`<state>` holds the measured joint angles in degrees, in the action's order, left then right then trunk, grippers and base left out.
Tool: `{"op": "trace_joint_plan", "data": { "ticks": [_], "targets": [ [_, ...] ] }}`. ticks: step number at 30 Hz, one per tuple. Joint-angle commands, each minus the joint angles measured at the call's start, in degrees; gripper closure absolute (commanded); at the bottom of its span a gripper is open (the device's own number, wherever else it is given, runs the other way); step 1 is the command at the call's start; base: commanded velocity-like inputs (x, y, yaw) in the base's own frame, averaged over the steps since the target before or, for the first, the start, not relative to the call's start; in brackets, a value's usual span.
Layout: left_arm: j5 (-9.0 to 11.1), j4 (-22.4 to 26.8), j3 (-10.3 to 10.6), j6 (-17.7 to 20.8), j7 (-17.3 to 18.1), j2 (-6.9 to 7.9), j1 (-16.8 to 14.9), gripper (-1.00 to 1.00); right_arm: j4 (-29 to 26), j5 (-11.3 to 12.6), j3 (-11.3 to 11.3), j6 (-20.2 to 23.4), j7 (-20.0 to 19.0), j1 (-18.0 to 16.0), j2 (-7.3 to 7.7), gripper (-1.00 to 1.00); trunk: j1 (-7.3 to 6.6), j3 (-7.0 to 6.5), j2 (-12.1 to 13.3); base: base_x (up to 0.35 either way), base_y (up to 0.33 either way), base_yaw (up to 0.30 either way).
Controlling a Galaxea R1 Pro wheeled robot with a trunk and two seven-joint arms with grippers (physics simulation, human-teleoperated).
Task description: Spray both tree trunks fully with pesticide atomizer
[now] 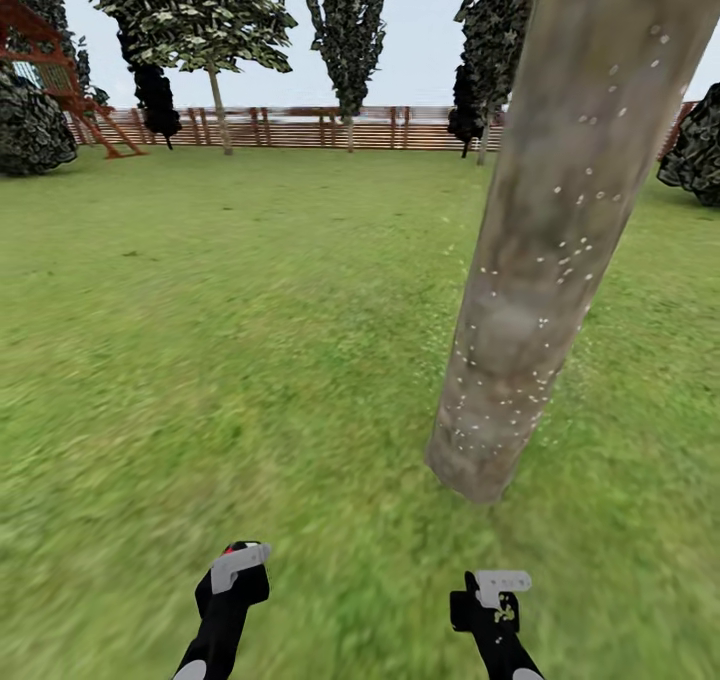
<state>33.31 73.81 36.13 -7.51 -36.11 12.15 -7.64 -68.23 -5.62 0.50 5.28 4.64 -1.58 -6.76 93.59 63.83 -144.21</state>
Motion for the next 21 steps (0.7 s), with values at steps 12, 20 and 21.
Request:
{"op": "trace_joint_plan", "data": {
  "ticks": [12, 20, 21],
  "targets": [
    [0.5, 0.0, 0.3, -0.5, -0.4, 0.07, -0.1, 1.00, 0.3, -0.6, 0.2, 0.4, 1.3, 0.0, -0.01, 1.00, -0.01, -0.04, 0.0, 0.000, 0.000, 0.284],
    [0.2, 0.0, 0.5, -0.5, -0.4, 0.07, -0.1, 1.00, 0.3, -0.6, 0.2, 0.4, 1.4, 0.0, -0.01, 1.00, -0.01, -0.26, 0.0, 0.000, 0.000, 0.286],
    [0.2, 0.0, 0.5, -0.5, -0.3, 0.07, -0.1, 1.00, 0.3, -0.6, 0.2, 0.4, 1.4, 0.0, -0.01, 1.00, -0.01, -0.29, 0.0, 0.000, 0.000, 0.286]
  ]
}}
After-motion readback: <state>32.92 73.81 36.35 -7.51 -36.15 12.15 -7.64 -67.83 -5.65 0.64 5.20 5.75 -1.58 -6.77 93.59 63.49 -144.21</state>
